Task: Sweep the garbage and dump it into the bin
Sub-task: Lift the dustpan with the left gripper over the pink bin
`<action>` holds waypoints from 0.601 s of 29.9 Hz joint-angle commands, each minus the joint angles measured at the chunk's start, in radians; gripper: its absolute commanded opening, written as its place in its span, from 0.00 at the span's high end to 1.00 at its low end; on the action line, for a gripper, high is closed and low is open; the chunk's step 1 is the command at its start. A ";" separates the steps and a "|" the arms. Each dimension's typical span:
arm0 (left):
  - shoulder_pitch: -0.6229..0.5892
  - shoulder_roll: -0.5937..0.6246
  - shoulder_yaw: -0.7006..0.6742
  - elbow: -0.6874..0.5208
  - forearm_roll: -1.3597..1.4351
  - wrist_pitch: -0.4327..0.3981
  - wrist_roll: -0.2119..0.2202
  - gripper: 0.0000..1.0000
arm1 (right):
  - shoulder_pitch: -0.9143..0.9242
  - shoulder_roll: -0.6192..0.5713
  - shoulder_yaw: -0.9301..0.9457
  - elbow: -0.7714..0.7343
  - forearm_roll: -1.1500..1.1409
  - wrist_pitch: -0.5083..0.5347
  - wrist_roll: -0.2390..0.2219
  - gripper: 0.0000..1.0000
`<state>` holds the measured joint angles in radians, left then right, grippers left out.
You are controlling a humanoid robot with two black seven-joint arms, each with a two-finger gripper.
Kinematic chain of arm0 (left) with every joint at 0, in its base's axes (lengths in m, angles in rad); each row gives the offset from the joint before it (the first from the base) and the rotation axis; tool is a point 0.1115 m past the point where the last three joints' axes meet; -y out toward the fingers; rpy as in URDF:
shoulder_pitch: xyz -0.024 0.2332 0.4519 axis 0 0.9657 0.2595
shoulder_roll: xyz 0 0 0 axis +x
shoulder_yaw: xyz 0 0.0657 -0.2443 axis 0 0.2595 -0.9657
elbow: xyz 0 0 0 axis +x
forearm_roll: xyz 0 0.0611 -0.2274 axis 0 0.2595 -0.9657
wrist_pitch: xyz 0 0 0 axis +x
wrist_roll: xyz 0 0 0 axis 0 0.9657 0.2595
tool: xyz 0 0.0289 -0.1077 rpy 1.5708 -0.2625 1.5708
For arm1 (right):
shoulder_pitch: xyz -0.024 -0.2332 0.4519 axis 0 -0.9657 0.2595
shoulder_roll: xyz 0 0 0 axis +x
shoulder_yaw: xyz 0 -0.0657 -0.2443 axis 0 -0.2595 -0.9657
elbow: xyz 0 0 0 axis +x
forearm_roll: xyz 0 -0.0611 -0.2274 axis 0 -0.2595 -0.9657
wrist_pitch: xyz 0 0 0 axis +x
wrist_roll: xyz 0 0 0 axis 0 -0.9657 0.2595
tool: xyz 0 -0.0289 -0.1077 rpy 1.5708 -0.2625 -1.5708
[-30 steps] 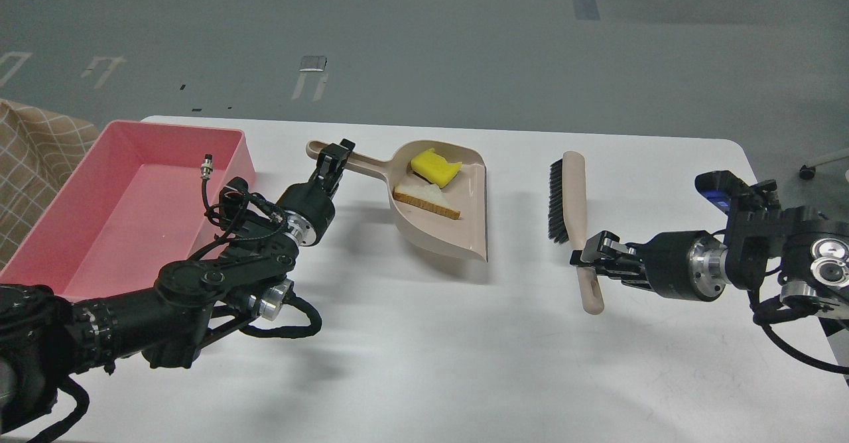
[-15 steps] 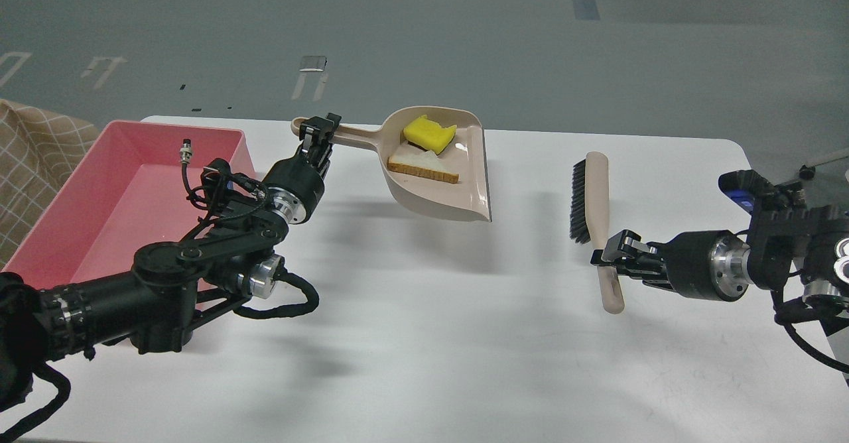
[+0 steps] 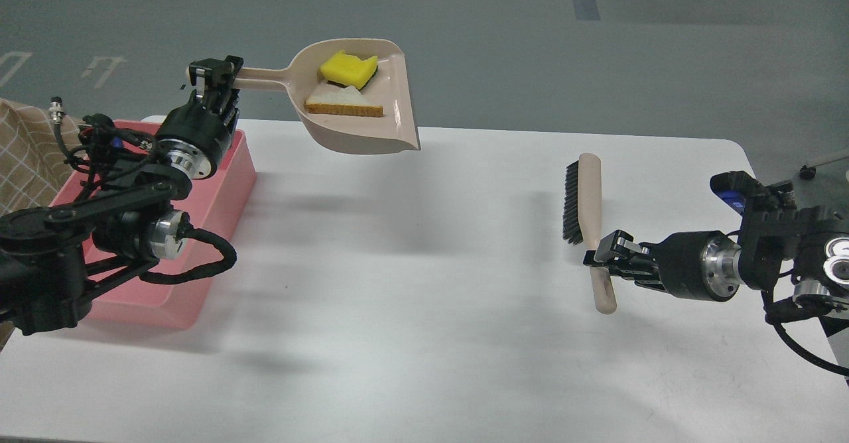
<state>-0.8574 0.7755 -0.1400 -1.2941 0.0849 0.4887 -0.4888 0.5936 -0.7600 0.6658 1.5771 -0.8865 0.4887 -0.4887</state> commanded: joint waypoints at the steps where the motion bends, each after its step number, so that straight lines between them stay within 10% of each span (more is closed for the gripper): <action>1: 0.006 0.086 -0.003 -0.014 -0.001 0.000 0.000 1.00 | 0.002 0.002 -0.002 -0.002 0.000 0.000 0.000 1.00; 18: 0.064 0.419 -0.001 -0.016 0.001 -0.073 0.000 1.00 | 0.002 0.002 -0.002 -0.008 0.000 0.000 0.000 1.00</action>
<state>-0.8100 1.1481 -0.1432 -1.3106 0.0844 0.4486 -0.4888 0.5944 -0.7579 0.6642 1.5681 -0.8867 0.4887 -0.4887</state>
